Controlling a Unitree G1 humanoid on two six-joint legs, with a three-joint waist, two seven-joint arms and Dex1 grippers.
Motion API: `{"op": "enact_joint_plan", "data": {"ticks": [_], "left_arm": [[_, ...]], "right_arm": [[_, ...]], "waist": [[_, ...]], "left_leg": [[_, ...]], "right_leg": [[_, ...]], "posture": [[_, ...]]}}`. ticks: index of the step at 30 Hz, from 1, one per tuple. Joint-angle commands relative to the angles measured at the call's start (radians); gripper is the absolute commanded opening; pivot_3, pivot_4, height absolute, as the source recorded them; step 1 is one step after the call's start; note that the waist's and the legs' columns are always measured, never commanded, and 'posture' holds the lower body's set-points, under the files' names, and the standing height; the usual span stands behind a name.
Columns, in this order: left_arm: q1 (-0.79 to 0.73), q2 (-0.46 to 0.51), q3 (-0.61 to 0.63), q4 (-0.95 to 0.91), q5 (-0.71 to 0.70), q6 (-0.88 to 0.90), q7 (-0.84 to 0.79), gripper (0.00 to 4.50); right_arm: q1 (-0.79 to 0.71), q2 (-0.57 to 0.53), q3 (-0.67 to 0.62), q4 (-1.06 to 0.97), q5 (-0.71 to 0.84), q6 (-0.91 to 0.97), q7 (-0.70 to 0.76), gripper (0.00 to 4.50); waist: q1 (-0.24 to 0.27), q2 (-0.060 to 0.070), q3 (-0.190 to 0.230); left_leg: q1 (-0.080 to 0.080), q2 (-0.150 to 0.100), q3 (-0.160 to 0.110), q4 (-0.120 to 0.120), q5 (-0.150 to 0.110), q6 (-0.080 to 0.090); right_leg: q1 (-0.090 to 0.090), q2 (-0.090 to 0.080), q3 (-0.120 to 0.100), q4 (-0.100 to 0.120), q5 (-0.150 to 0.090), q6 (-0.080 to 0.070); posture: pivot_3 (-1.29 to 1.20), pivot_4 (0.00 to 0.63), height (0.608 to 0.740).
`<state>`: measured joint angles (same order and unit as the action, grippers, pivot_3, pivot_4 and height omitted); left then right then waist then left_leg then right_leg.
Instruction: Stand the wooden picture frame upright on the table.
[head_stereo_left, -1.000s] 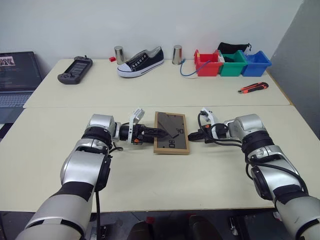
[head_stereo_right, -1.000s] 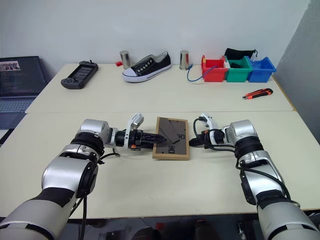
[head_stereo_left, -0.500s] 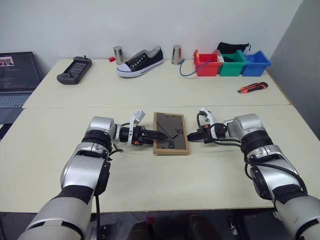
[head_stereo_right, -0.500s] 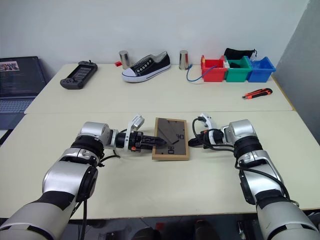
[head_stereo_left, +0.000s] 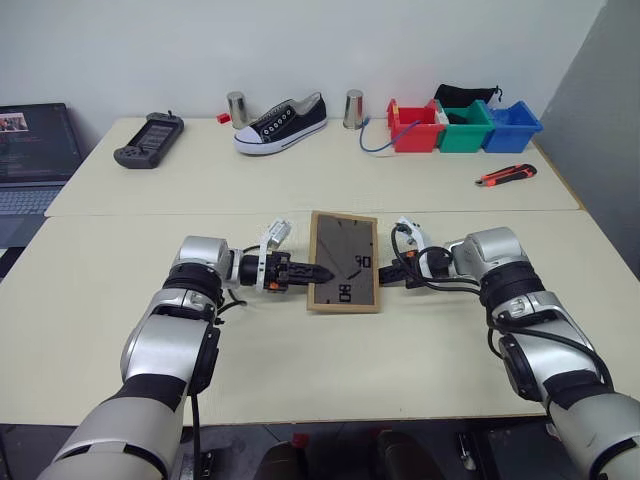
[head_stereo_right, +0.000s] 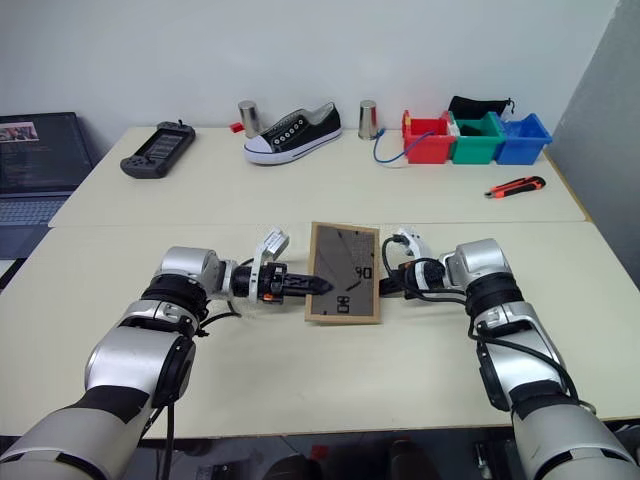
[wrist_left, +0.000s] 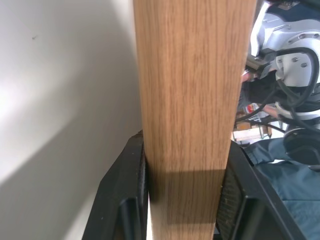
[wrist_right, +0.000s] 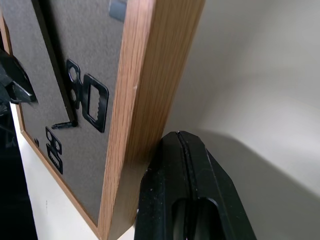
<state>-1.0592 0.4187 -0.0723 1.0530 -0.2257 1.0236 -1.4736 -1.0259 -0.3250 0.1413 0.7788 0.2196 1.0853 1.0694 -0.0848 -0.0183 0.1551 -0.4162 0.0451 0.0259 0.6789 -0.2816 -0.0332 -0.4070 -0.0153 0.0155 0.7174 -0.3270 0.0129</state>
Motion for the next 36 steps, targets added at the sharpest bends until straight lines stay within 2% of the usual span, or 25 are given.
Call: {"op": "enact_joint_plan", "data": {"ticks": [1, 7, 10, 11, 12, 17, 18, 21, 23, 24, 28, 29, 32, 36], "left_arm": [[-0.003, 0.003, 0.030, -0.030, -0.023, 0.000, 0.036, 1.28], [-0.005, 0.028, 0.045, -0.063, -0.041, 0.013, 0.055, 1.28], [-0.004, 0.048, 0.060, -0.106, -0.070, 0.050, 0.055, 1.28], [-0.002, 0.054, 0.064, -0.120, -0.080, 0.064, 0.058, 1.28], [0.004, 0.062, 0.065, -0.140, -0.089, 0.081, 0.058, 1.28], [0.070, 0.107, 0.069, -0.315, -0.160, 0.194, 0.056, 1.28], [0.085, 0.115, 0.073, -0.354, -0.175, 0.218, 0.064, 1.28], [0.125, 0.131, 0.102, -0.460, -0.229, 0.286, 0.100, 1.28], [0.147, 0.135, 0.130, -0.523, -0.268, 0.333, 0.131, 1.28], [0.157, 0.137, 0.143, -0.552, -0.285, 0.356, 0.146, 1.28], [0.199, 0.153, 0.184, -0.648, -0.348, 0.427, 0.203, 1.28], [0.207, 0.157, 0.190, -0.661, -0.359, 0.435, 0.213, 1.28], [0.228, 0.170, 0.212, -0.697, -0.393, 0.466, 0.248, 1.28], [0.253, 0.185, 0.256, -0.747, -0.449, 0.523, 0.293, 1.28]], "right_arm": [[0.017, 0.018, 0.004, -0.033, 0.041, 0.022, 0.037, 0.00], [0.008, -0.030, -0.011, -0.036, 0.046, 0.029, 0.056, 0.00], [-0.005, -0.084, -0.010, -0.057, 0.069, 0.048, 0.119, 0.00], [-0.010, -0.104, -0.006, -0.067, 0.084, 0.063, 0.150, 0.36], [-0.019, -0.124, -0.004, -0.074, 0.096, 0.081, 0.173, 0.44], [-0.072, -0.235, 0.013, -0.091, 0.158, 0.156, 0.317, 1.66], [-0.089, -0.251, 0.005, -0.079, 0.176, 0.180, 0.337, 1.76], [-0.128, -0.278, -0.010, -0.047, 0.220, 0.251, 0.375, 2.52], [-0.113, -0.282, 0.002, -0.084, 0.225, 0.232, 0.378, 2.96], [-0.090, -0.284, 0.019, -0.122, 0.205, 0.170, 0.367, 3.23], [0.077, -0.319, 0.091, -0.376, 0.083, -0.305, 0.373, 4.09], [0.101, -0.320, 0.082, -0.406, 0.075, -0.382, 0.369, 4.09], [0.118, -0.313, 0.020, -0.448, 0.110, -0.427, 0.354, 4.09], [0.203, -0.334, -0.009, -0.450, 0.027, -0.893, 0.364, 4.09]], "waist": [[0.000, 0.000, 0.000], [0.000, 0.000, 0.000], [0.000, 0.000, 0.001], [0.000, 0.000, 0.001], [0.001, 0.001, 0.001], [0.001, 0.001, 0.001], [0.001, 0.001, 0.001], [0.002, 0.001, 0.001], [0.003, 0.001, 0.001], [0.004, 0.001, 0.001], [0.007, 0.001, 0.001], [0.009, 0.001, 0.001], [0.010, 0.001, 0.001], [0.017, 0.001, 0.001]], "left_leg": [[0.000, 0.000, 0.000, 0.000, 0.000, 0.000], [0.000, 0.000, 0.000, 0.000, 0.000, 0.000], [-0.001, 0.000, 0.000, 0.000, 0.000, 0.000], [-0.001, 0.000, 0.000, 0.000, 0.000, 0.000], [-0.001, -0.001, 0.000, 0.000, 0.000, 0.000], [-0.001, -0.001, 0.000, -0.001, 0.000, 0.000], [-0.001, -0.001, 0.000, 0.000, 0.000, 0.000], [-0.001, -0.001, 0.000, -0.001, 0.000, 0.000], [-0.002, -0.001, 0.000, -0.001, 0.000, 0.000], [-0.002, -0.001, 0.000, -0.001, 0.000, 0.000], [-0.003, -0.001, -0.001, 0.000, 0.000, 0.000], [-0.004, -0.001, -0.001, 0.000, 0.000, 0.000], [-0.004, -0.001, -0.001, 0.000, 0.000, 0.000], [-0.004, -0.001, -0.002, 0.001, 0.000, 0.000]], "right_leg": [[0.000, 0.000, 0.000, 0.000, 0.000, 0.000], [0.000, 0.000, 0.000, 0.000, 0.000, 0.000], [0.000, 0.000, 0.000, 0.000, 0.000, 0.000], [0.000, 0.000, 0.001, 0.000, 0.000, 0.000], [0.000, 0.000, 0.000, 0.000, 0.000, 0.000], [0.000, -0.001, 0.001, -0.001, 0.000, 0.000], [0.000, -0.001, 0.001, -0.001, 0.000, 0.000], [0.000, 0.000, 0.001, -0.002, 0.000, 0.000], [0.000, 0.000, 0.000, -0.002, 0.000, 0.000], [0.000, 0.000, 0.001, -0.002, 0.000, 0.000], [0.000, -0.001, 0.000, -0.002, 0.000, 0.000], [0.000, -0.001, 0.000, -0.002, 0.000, 0.000], [-0.001, -0.001, 0.000, -0.002, 0.000, 0.000], [0.000, -0.001, -0.001, -0.002, 0.000, 0.000]], "posture": [[0.00, 0.150, 0.740], [0.00, 0.150, 0.740], [0.00, 0.150, 0.740], [0.00, 0.150, 0.740], [0.00, 0.150, 0.740], [0.00, 0.150, 0.740], [0.00, 0.150, 0.740], [0.00, 0.150, 0.740], [0.00, 0.150, 0.740], [0.00, 0.150, 0.740], [0.00, 0.150, 0.740], [0.00, 0.150, 0.740], [0.00, 0.150, 0.740], [0.00, 0.150, 0.740]]}}
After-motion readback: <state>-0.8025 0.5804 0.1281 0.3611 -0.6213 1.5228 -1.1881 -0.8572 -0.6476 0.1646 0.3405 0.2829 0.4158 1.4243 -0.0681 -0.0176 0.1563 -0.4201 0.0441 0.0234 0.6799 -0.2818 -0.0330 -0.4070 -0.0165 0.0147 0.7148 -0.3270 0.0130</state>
